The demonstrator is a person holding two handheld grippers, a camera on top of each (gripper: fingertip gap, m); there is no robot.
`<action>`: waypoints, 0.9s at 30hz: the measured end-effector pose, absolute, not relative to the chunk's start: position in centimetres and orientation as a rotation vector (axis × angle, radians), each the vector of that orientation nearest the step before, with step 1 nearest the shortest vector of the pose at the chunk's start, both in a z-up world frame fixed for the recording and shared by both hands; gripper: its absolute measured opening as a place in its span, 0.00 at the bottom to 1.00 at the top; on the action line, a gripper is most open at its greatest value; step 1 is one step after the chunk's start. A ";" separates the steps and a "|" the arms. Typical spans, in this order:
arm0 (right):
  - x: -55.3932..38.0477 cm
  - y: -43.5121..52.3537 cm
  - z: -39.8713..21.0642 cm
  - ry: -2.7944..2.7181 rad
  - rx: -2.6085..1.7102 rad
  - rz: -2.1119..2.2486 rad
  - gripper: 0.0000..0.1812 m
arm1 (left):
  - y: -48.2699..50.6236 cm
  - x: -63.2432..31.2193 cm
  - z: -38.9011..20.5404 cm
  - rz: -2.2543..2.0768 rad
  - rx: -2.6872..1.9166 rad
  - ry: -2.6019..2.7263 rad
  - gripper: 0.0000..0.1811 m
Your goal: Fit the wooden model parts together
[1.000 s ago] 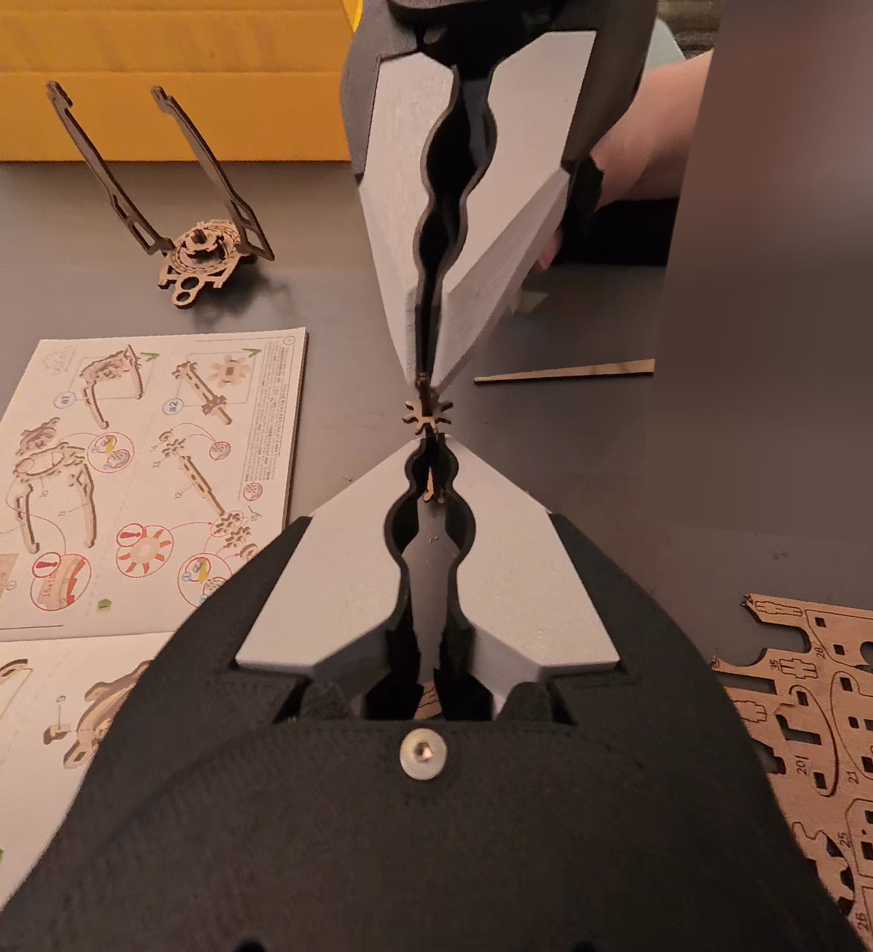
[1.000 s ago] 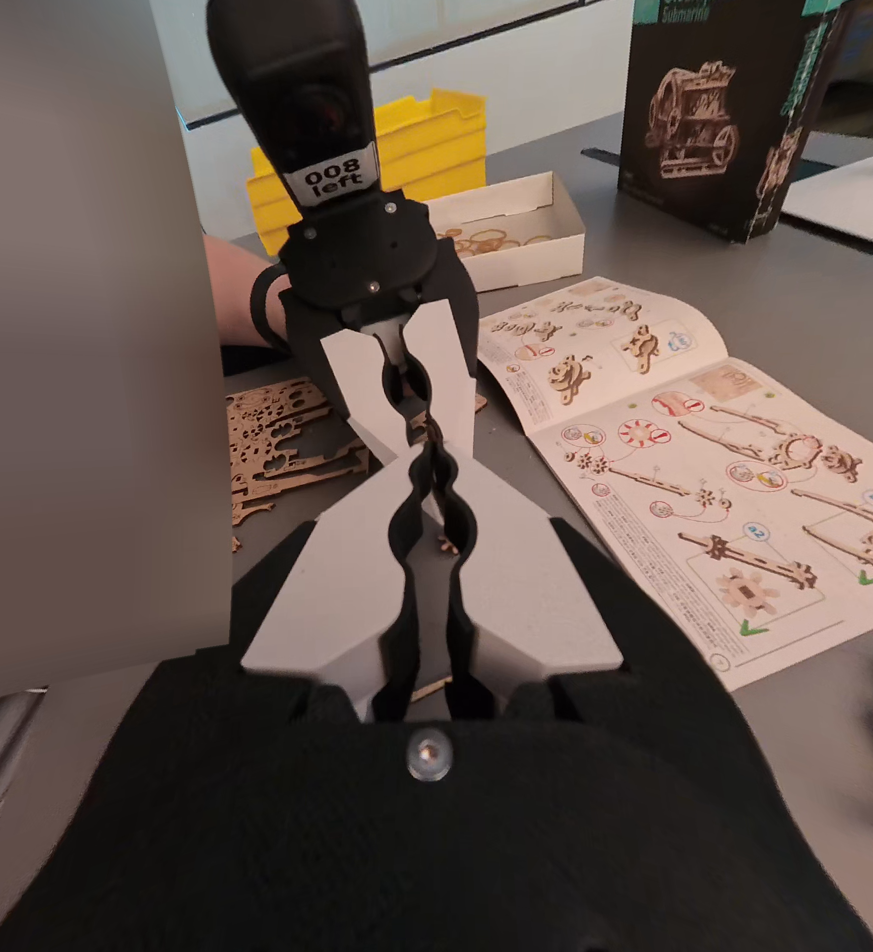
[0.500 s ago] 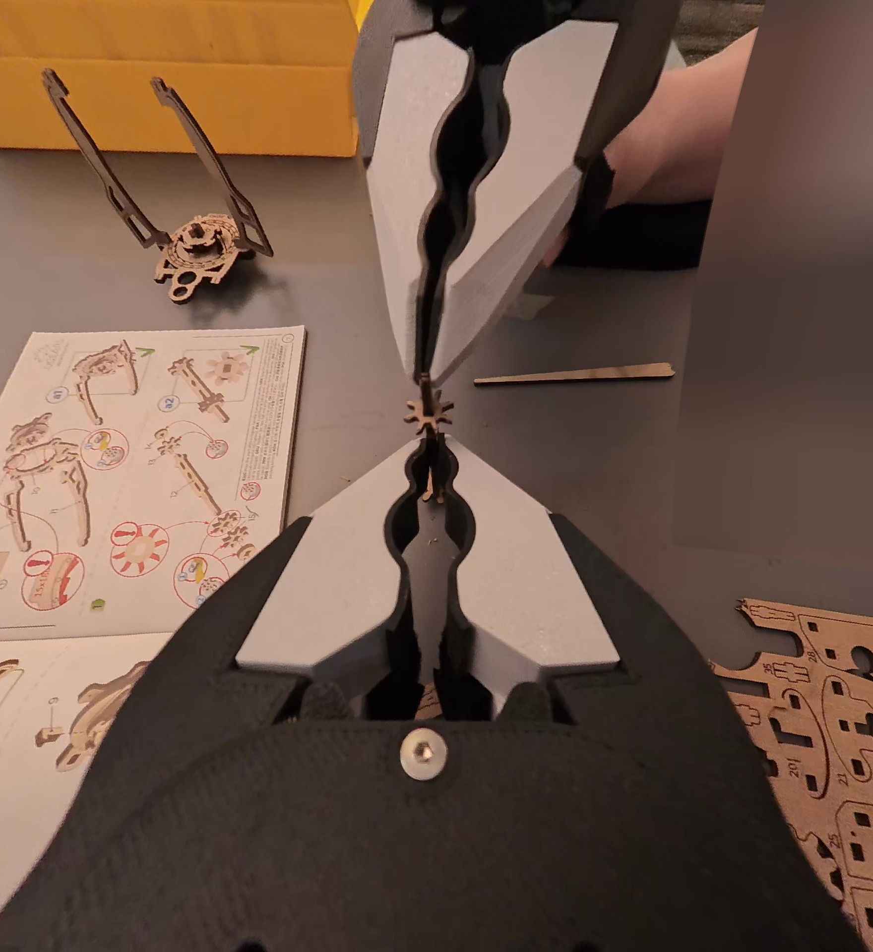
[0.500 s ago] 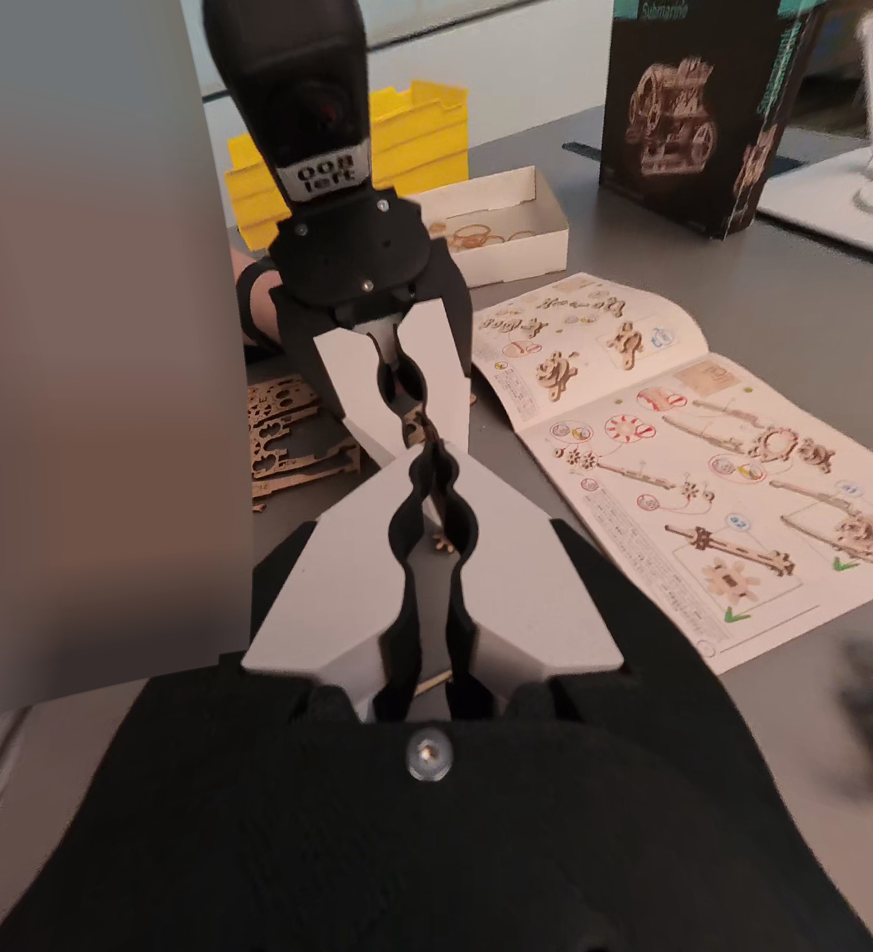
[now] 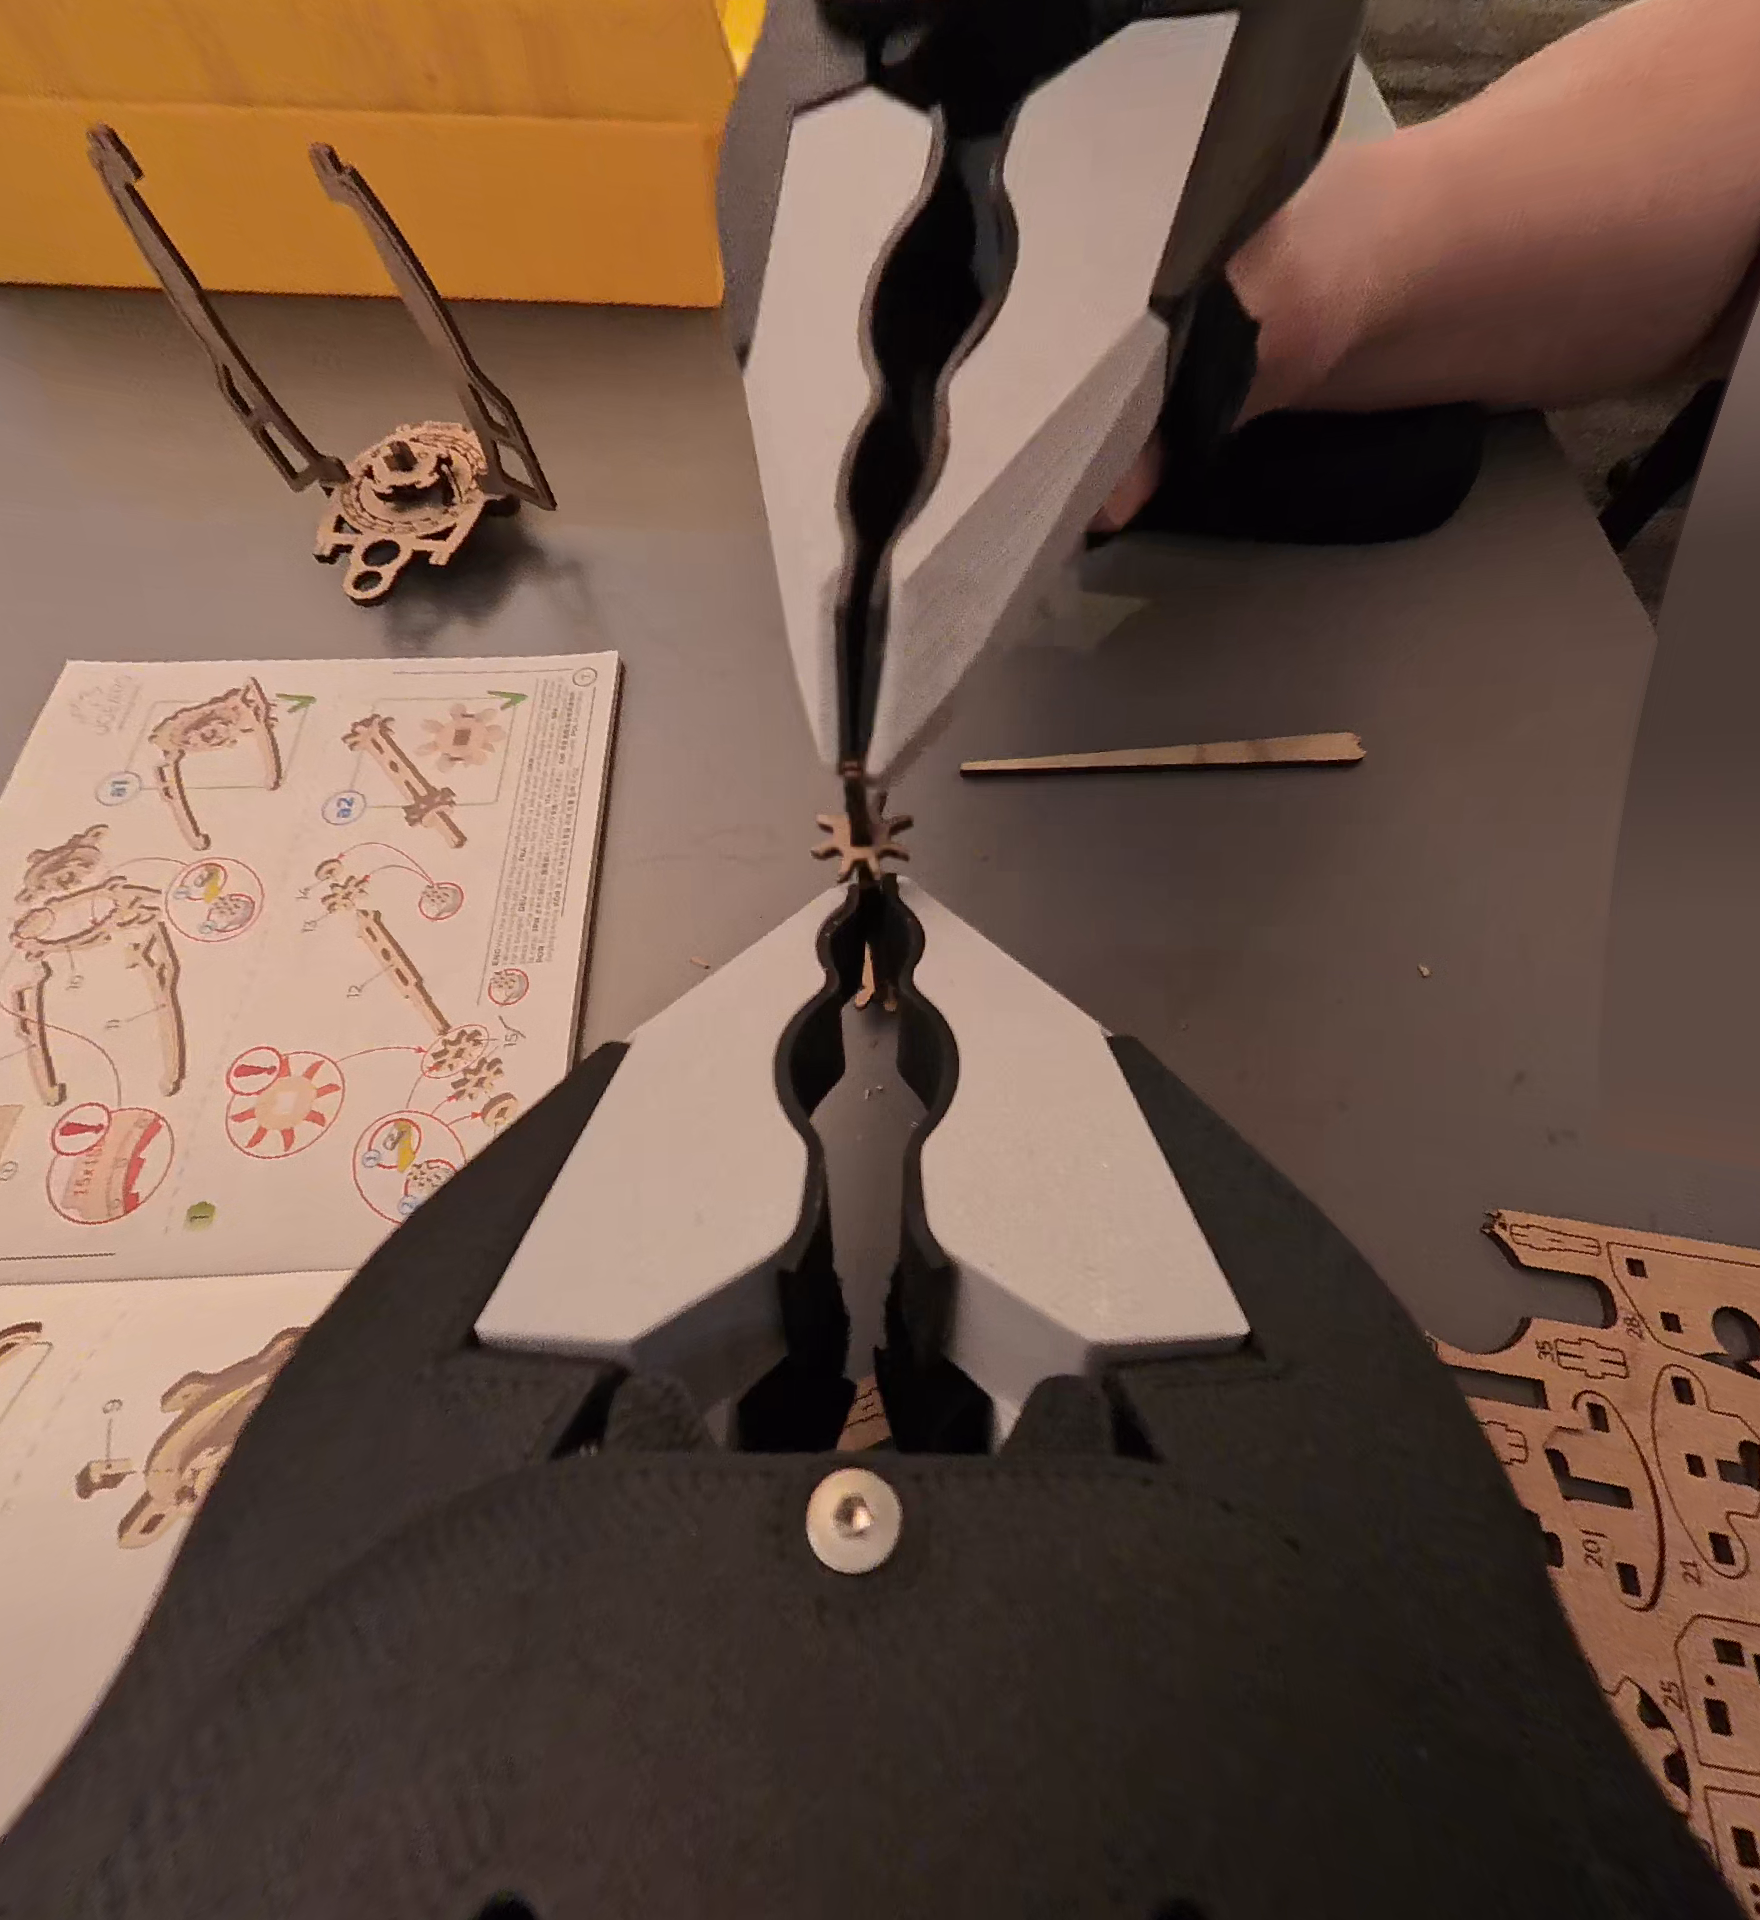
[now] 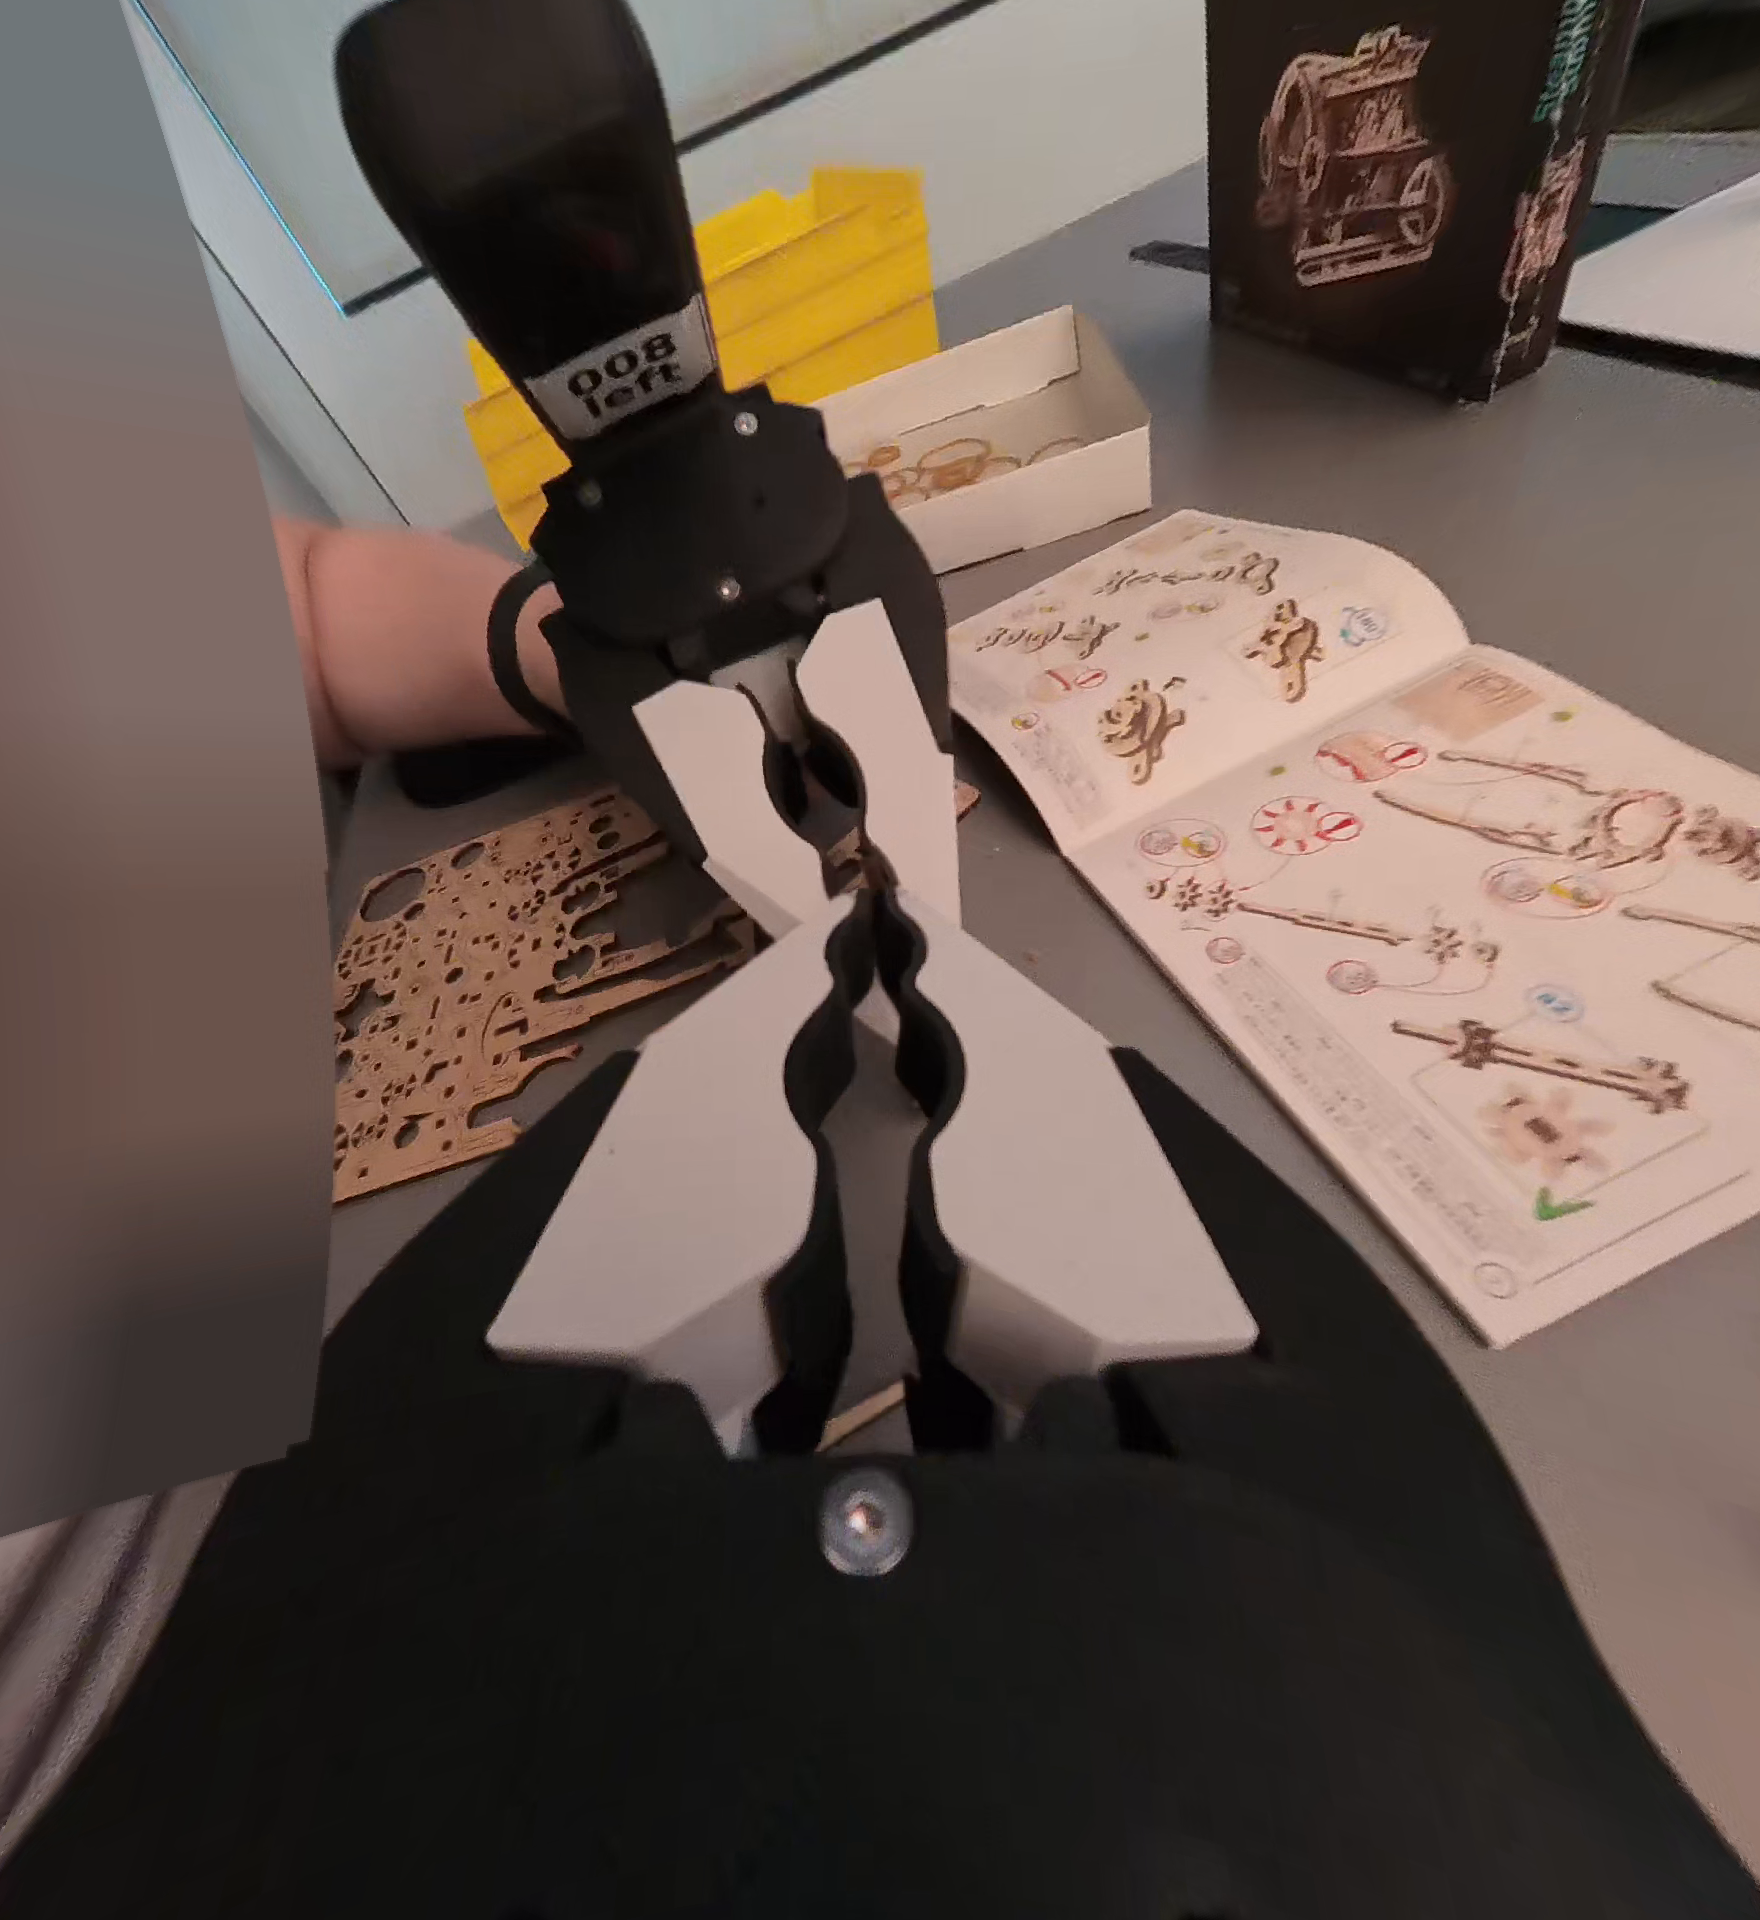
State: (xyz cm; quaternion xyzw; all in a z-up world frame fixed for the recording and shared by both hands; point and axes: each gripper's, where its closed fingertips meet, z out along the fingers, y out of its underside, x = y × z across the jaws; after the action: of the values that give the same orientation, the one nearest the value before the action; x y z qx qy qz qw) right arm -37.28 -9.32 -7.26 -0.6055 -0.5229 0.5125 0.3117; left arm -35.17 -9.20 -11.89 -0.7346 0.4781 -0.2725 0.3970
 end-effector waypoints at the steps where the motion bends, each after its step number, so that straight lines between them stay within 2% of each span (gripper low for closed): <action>1: -37.2 -9.0 -6.8 -1.369 -1.563 1.313 0.00 | -9.2 -35.1 -11.9 -0.691 -1.860 1.211 0.00; 27: -37.4 -9.2 -7.7 -1.325 -1.681 1.411 0.00 | -9.1 -35.2 -11.9 -0.681 -1.879 1.208 0.00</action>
State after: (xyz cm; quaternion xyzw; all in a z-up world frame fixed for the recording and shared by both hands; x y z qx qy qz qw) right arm -37.38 -9.24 -7.68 -0.6284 -0.4953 0.5277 0.2851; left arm -35.24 -9.09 -11.91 -0.7400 0.4760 -0.2681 0.3924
